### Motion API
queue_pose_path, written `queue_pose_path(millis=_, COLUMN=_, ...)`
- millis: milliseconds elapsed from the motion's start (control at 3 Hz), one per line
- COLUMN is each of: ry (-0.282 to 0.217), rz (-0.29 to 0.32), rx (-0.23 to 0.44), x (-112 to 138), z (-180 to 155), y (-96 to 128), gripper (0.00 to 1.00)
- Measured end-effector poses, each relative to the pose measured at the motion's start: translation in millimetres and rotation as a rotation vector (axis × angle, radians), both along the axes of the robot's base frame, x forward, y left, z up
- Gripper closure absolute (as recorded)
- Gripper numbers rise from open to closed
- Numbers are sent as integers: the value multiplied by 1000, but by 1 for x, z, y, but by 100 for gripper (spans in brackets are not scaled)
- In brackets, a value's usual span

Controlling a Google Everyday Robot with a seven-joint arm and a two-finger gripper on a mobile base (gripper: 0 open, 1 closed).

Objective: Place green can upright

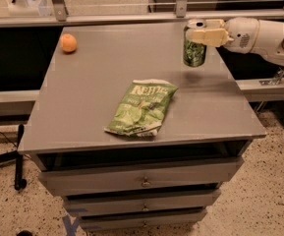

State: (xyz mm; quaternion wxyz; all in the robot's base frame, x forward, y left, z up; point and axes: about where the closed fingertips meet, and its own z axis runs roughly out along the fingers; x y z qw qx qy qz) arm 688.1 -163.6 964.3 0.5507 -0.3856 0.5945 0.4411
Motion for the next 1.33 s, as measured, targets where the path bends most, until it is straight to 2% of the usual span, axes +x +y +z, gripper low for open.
queue_pose_path(millis=333, ry=41, rz=-4, rx=69, x=1, z=-18, y=-8, gripper=100)
queue_pose_path(millis=667, ry=35, rz=10, rx=108, x=0, z=-28, y=-12, gripper=82)
queue_pose_path(millis=1333, ry=-48, rz=15, rx=123, x=-10, z=-39, y=-15, gripper=36)
